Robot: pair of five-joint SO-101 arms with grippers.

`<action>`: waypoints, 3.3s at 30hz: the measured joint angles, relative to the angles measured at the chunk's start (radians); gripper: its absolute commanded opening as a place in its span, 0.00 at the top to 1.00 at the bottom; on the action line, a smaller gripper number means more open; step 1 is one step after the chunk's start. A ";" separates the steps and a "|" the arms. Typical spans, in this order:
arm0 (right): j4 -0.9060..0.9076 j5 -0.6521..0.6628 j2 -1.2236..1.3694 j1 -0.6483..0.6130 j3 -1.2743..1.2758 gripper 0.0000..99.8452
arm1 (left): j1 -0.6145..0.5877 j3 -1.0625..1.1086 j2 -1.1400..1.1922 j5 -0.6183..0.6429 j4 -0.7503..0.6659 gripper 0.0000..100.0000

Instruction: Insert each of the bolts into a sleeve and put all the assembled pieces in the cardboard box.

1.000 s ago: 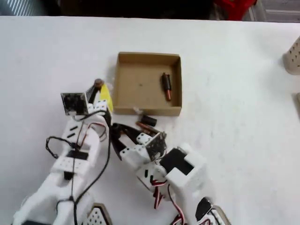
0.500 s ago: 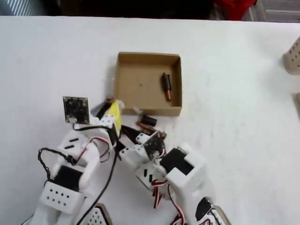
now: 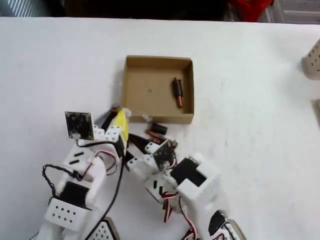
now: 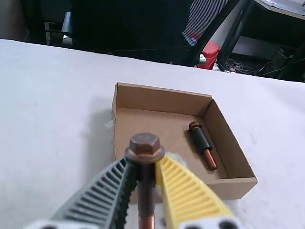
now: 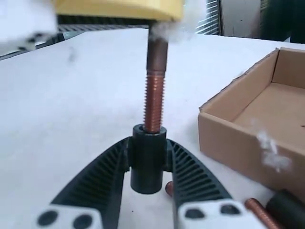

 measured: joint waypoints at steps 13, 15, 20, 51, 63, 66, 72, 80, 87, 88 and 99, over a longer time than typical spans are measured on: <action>0.000 0.000 0.000 0.000 0.000 0.98 | 0.000 0.003 0.000 -0.023 -0.028 0.98; 0.000 0.000 0.002 0.000 0.000 0.98 | 0.000 0.003 0.000 -0.025 0.000 0.98; 0.000 0.000 0.002 0.000 0.000 0.98 | 0.000 0.003 0.000 -0.026 0.008 0.98; -0.009 -0.003 0.002 -0.002 0.000 0.98 | 0.006 0.031 -0.002 -0.132 0.210 0.98; -0.009 -0.003 0.002 0.003 0.002 0.98 | 0.057 0.031 -0.002 -0.138 0.256 0.74; -0.009 -0.003 0.002 0.003 0.002 0.98 | 0.054 0.031 -0.002 -0.138 0.258 0.72; -0.009 -0.003 0.002 0.000 0.002 0.98 | 0.018 0.031 -0.002 -0.138 0.258 0.72; -0.009 -0.003 0.002 0.000 0.002 0.98 | 0.015 -0.083 0.000 -0.138 0.367 0.71; -0.009 0.000 0.002 0.000 0.002 0.98 | 0.012 -0.201 -0.006 -0.147 0.575 0.71; -0.009 0.000 0.002 0.000 0.000 0.98 | 0.012 -0.201 -0.008 -0.147 0.594 0.71; -0.009 0.000 0.002 0.000 0.002 0.98 | -0.017 -0.178 -0.031 -0.147 0.624 0.72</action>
